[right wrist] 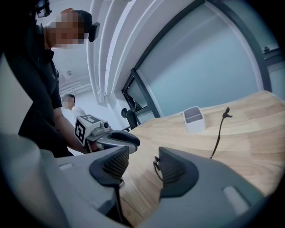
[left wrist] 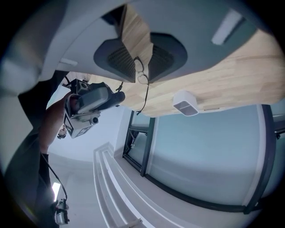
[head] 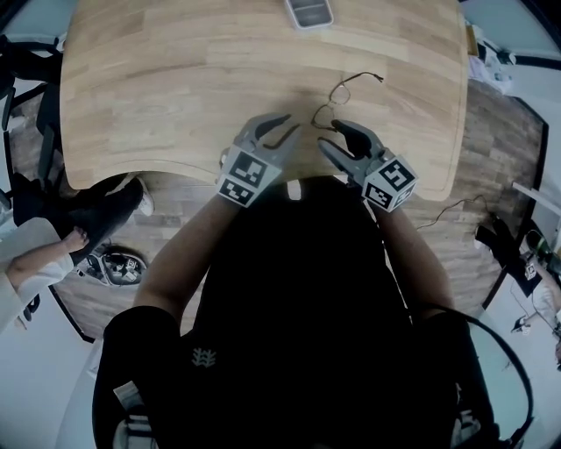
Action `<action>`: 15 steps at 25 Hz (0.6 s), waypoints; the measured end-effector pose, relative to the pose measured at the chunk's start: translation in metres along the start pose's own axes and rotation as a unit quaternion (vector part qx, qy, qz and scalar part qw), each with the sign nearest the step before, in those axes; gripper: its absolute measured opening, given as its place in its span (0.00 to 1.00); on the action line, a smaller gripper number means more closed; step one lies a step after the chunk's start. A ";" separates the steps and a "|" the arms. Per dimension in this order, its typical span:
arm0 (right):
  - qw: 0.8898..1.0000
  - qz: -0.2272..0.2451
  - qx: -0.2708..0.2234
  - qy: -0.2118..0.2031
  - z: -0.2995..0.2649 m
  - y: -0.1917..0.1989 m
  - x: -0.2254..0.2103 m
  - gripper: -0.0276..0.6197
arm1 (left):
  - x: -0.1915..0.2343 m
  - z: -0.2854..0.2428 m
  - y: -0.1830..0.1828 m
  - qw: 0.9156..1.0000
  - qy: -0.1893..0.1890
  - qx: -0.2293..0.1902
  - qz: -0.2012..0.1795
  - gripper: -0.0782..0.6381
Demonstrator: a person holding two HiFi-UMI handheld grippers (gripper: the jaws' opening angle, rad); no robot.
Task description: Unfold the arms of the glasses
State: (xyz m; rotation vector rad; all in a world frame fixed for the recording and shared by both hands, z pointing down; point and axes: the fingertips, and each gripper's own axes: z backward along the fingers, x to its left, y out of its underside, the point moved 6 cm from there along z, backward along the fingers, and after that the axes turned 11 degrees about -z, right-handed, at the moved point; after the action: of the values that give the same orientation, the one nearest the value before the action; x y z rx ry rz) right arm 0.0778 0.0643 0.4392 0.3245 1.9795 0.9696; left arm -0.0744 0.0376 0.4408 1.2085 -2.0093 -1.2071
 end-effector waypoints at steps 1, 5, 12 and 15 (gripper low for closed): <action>1.000 0.001 0.001 -0.001 0.001 0.002 0.002 0.35 | -0.001 0.002 -0.001 1.000 -0.001 -0.001 0.000 0.25; 1.000 -0.001 0.006 -0.003 0.005 0.009 0.012 0.35 | -0.006 0.012 -0.002 1.000 -0.009 -0.004 0.000 0.25; 1.000 0.018 0.007 -0.010 0.009 0.009 0.025 0.35 | -0.008 0.029 -0.007 0.999 -0.036 -0.015 0.007 0.25; 0.999 0.035 -0.012 -0.003 0.018 -0.007 0.028 0.35 | -0.003 0.039 -0.016 0.998 -0.057 -0.026 0.010 0.24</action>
State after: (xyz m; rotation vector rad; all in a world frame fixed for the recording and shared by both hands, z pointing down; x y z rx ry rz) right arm 0.0769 0.0843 0.4121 0.3854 1.9609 1.0357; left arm -0.0957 0.0539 0.4084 1.1152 -2.0532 -1.3363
